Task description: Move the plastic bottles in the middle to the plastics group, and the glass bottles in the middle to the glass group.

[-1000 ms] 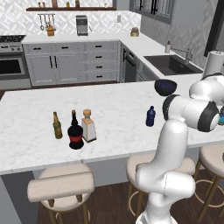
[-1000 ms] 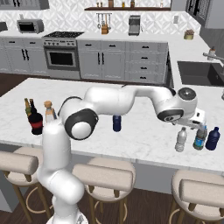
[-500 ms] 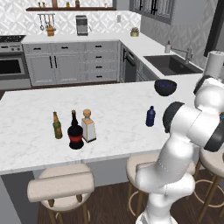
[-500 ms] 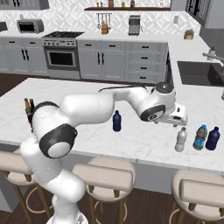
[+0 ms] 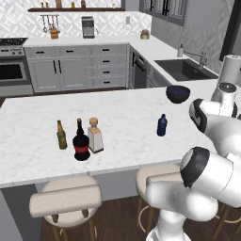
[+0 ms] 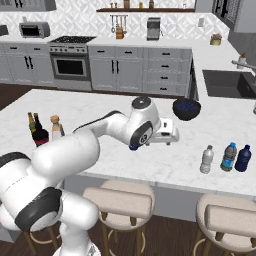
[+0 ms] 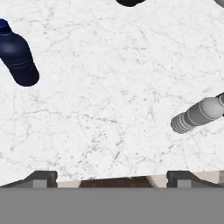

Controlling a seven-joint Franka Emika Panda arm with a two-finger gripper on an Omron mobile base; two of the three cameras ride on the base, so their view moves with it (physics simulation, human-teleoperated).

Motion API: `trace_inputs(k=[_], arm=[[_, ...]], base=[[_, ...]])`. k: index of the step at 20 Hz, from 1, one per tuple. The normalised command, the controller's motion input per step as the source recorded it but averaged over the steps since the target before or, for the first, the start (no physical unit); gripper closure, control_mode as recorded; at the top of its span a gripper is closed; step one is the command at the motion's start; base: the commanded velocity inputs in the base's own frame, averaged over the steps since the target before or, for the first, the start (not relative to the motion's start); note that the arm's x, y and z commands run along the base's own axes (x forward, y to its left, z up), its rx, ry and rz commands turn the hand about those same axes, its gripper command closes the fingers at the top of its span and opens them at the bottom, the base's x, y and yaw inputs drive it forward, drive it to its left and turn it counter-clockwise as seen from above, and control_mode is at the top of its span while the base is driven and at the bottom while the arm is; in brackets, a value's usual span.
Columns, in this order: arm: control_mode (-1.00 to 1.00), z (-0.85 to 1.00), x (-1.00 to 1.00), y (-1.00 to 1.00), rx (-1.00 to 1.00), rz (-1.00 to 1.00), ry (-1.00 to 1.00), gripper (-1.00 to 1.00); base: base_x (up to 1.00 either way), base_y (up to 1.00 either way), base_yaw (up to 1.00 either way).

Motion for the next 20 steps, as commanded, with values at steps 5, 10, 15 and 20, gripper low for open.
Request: trace_inputs(k=[5, 10, 15, 20], arm=[[-1.00, -0.02, -0.13, 1.00, 0.00, 0.14, -0.02, -1.00], [-1.00, 0.09, -0.03, 0.79, 0.00, 0.06, -0.07, -1.00], [-1.00, 0.57, 0.11, 0.39, 0.01, -0.08, -0.15, -1.00], [-1.00, 0.46, 0.23, -0.02, 0.26, -0.06, -0.08, -1.00]], base=[[0.00, 0.00, 0.00], [0.00, 0.00, 0.00], [0.00, 0.00, 0.00], [0.00, 0.00, 0.00]])
